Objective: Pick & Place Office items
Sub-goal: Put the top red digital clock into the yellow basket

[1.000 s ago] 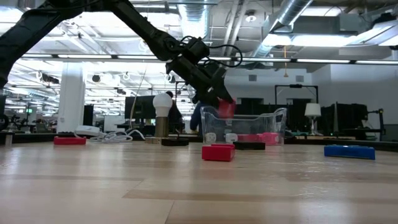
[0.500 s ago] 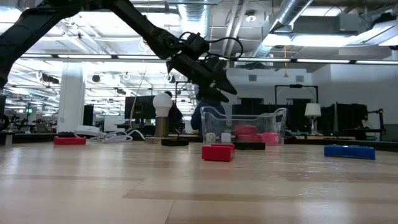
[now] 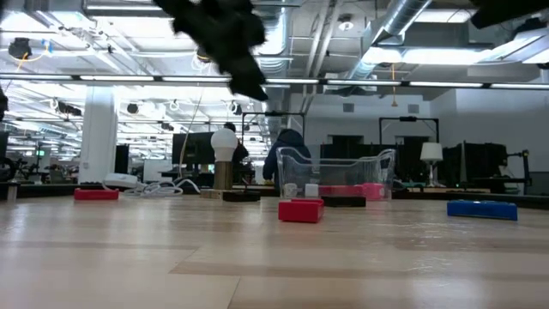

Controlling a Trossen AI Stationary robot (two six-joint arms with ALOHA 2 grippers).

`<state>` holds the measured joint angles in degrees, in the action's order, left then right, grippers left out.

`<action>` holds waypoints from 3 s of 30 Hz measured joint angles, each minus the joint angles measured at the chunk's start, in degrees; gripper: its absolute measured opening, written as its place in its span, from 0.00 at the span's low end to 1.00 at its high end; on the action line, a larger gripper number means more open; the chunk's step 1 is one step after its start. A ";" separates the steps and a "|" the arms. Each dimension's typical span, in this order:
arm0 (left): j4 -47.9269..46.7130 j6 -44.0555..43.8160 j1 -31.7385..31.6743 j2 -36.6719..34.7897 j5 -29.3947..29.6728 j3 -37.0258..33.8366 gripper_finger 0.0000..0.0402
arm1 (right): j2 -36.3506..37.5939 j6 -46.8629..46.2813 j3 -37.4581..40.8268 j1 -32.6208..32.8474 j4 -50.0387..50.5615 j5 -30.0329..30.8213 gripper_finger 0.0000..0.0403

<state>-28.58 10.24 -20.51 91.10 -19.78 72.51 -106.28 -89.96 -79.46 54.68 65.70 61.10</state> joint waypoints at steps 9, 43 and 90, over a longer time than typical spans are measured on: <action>12.67 -11.44 3.36 -35.14 8.79 -34.40 0.69 | 0.16 -0.08 -0.20 0.24 -0.21 0.35 0.44; -23.80 -25.94 1.46 -15.85 34.86 -21.85 0.83 | 0.22 7.87 -4.61 -2.61 -0.64 -0.19 0.44; -30.43 -9.01 -11.36 3.57 21.48 -22.23 0.74 | 0.07 7.94 -2.73 1.24 -5.48 0.53 0.44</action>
<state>-59.00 1.23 -31.88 94.67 1.69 50.28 -106.21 -82.02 -82.19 55.92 60.22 61.64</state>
